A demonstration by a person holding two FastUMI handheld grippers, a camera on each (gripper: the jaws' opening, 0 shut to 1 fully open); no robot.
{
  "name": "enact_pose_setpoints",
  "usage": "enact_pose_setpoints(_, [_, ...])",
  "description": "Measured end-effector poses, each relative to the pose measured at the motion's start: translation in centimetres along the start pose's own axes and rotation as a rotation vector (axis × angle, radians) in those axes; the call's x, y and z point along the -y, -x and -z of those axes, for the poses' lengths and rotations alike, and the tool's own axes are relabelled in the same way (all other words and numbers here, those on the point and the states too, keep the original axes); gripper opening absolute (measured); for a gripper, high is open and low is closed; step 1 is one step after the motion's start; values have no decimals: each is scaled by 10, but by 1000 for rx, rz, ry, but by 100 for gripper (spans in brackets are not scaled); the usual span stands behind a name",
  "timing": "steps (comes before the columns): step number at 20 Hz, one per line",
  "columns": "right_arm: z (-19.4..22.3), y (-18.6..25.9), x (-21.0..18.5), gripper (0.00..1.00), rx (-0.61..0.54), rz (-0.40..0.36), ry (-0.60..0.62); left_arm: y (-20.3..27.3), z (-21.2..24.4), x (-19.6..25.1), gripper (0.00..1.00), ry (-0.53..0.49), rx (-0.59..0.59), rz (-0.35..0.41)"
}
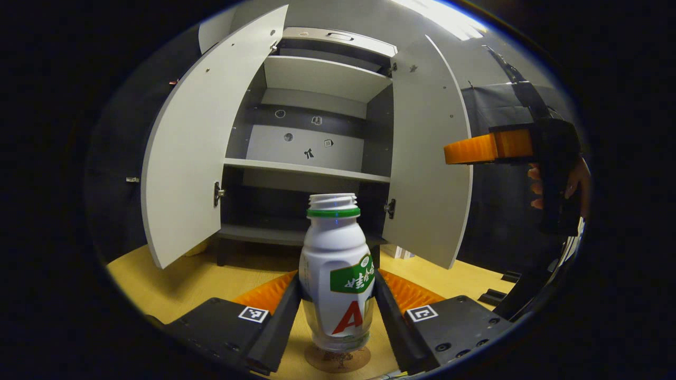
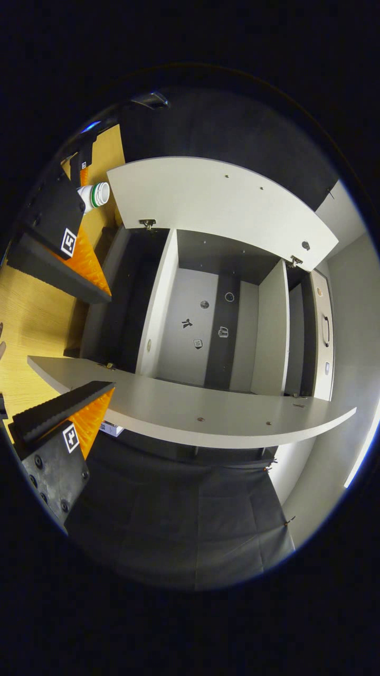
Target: Grasp the bottle in the cabinet with the left hand and place it on the coaster, then close the right door with the right hand and the left door with the left hand.
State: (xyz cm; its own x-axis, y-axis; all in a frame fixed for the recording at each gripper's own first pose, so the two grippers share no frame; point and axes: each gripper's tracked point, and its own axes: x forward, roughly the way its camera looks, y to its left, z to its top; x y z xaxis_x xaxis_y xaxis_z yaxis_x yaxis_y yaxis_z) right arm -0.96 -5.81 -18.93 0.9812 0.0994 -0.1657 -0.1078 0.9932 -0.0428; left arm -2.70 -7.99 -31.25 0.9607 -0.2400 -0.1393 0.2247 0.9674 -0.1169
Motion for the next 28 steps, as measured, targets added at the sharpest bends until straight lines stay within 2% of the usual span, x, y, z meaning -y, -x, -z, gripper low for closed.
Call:
enact_pose_setpoints(6, [34,20,-8,98,-51,-57,-11,3,30,4,80,-72,34,-43])
enact_pose_setpoints(10, [49,28,-9,98,-69,-76,1,4,53,10,80,-55,14,-33])
enact_pose_setpoints(14, [58,30,-7,98,-83,-92,0,7,57,16,81,-123,52,-36])
enact_pose_setpoints(17, [63,31,-4,98,-97,-95,-8,6,68,17,84,-202,25,-50])
enact_pose_setpoints(20, [65,31,0,98,-106,-92,-3,6,58,15,97,-206,55,-69])
enact_pose_setpoints(24, [57,33,7,98,-110,-74,0,4,34,12,96,-136,75,-75])
enact_pose_setpoints(26, [39,38,13,98,-92,-57,-2,4,12,7,96,-138,97,-94])
enact_pose_setpoints(28, [19,43,12,98,-71,-58,-24,4,-17,12,96,-131,125,-68])
